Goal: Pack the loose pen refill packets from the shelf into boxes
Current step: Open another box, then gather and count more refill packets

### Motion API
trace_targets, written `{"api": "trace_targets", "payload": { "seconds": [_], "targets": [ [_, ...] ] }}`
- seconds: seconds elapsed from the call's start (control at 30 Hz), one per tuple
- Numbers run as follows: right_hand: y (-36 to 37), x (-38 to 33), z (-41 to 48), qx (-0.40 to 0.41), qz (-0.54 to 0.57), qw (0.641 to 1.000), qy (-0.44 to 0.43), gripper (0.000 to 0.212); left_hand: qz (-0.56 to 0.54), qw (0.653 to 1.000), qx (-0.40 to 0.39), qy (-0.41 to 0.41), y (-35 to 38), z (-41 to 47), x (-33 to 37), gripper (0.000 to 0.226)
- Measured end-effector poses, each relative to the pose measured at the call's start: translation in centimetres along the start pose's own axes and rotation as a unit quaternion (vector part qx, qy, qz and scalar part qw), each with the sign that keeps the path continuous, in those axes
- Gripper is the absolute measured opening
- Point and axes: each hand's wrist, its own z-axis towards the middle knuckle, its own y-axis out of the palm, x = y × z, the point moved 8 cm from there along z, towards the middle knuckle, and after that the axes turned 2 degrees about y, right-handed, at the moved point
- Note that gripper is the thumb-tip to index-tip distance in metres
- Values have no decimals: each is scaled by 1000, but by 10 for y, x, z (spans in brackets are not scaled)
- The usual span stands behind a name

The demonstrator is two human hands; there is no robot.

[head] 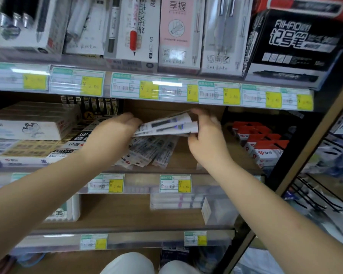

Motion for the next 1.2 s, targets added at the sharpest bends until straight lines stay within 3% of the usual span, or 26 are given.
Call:
{"api": "trace_targets", "payload": {
  "seconds": [0.1, 0.17, 0.23, 0.3, 0.37, 0.43, 0.53, 0.63, 0.73, 0.8, 0.9, 1.0, 1.07, 1.13, 1.17, 1.2],
  "targets": [
    [-30, -6, -3, 42, -57, 997, -32, 43, 10, 998, -4, 68, -10, -16, 11, 53],
    [-44, -6, -6, 32, -8, 999, -38, 32, -1, 992, 17, 123, -19, -25, 21, 55],
    [-47, -8, -10, -42, 69, 996, -23, 24, -12, 982, 36, 187, -29, -33, 38, 45],
    [-38, -13, -18, -177, 84, 981, -12, 11, -17, 968, 44, 248, -39, -39, 59, 32],
    [-20, -13, -38, -338, 92, 936, 29, 40, -25, 953, 42, 300, -47, -43, 82, 21],
    [-1, -14, -69, -480, 148, 861, 77, 63, -31, 936, 39, 348, -54, -47, 102, 19],
    [17, -16, -113, -589, 284, 742, 145, 88, -23, 917, 14, 397, -54, -52, 120, 22],
    [26, -15, -142, -608, 336, 693, 191, 76, -10, 908, 2, 419, -48, -58, 129, 26],
    [34, -11, -161, -560, 366, 707, 230, 32, -1, 897, 8, 442, -43, -66, 138, 20],
    [39, -6, -171, -512, 398, 714, 264, 23, -11, 896, 22, 443, -40, -69, 141, 24],
    [42, 1, -181, -447, 443, 722, 288, 20, 1, 910, 51, 411, -33, -70, 144, 25],
    [42, 8, -183, -381, 480, 728, 307, 19, 29, 943, 61, 325, -22, -66, 137, 23],
    [41, 16, -180, -337, 484, 743, 316, 23, 15, 979, 53, 196, -12, -64, 121, 58],
    [40, 25, -177, -299, 468, 767, 321, 25, -67, 995, 65, 27, -10, -69, 107, 75],
    [39, 29, -174, -281, 460, 778, 322, 24, -137, 985, 80, -73, -9, -75, 100, 75],
    [39, 33, -172, -263, 457, 787, 321, 22, -238, 952, 77, -179, 1, -86, 93, 72]
  ]
}}
